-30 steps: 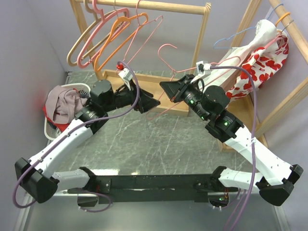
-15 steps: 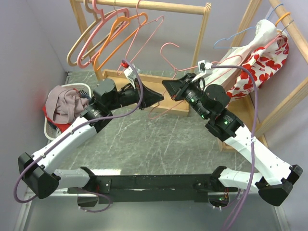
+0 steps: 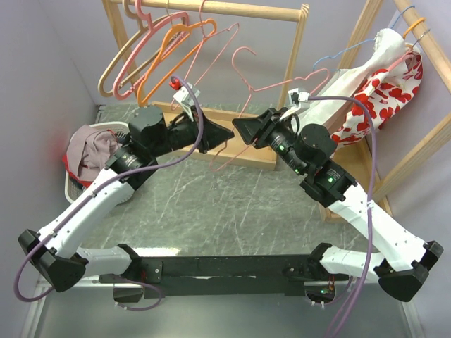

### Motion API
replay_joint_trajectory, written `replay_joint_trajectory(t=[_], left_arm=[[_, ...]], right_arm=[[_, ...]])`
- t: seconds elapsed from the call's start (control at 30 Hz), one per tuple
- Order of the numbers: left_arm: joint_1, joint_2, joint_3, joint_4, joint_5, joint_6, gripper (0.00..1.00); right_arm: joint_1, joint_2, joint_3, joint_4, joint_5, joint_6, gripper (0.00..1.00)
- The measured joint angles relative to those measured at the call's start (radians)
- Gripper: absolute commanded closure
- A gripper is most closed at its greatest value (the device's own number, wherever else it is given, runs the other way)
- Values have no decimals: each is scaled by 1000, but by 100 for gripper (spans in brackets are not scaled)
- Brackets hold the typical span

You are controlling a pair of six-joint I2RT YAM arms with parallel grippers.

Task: Remove the tank top from the hanger
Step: Place the hanger at the clothesline.

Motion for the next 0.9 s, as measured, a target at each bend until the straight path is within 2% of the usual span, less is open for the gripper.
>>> replay_joint_trajectory(t=[0.17,0.43,0.67,0.9], left_arm=[[-1,-1,0,-61,-10,-2,99],[-1,-19,94,-273,-65,21,99],[-1,-92,201,-473,-230,21,99],[-1,-83,274,-587,-372,25,99]], right_arm=[[0,0,-1,8,-9,0,32],[0,-37,-16,4,15,-11,27],[0,-98,-39,8,89,-21,26],[0,-153,-48,6,171,-47,25]])
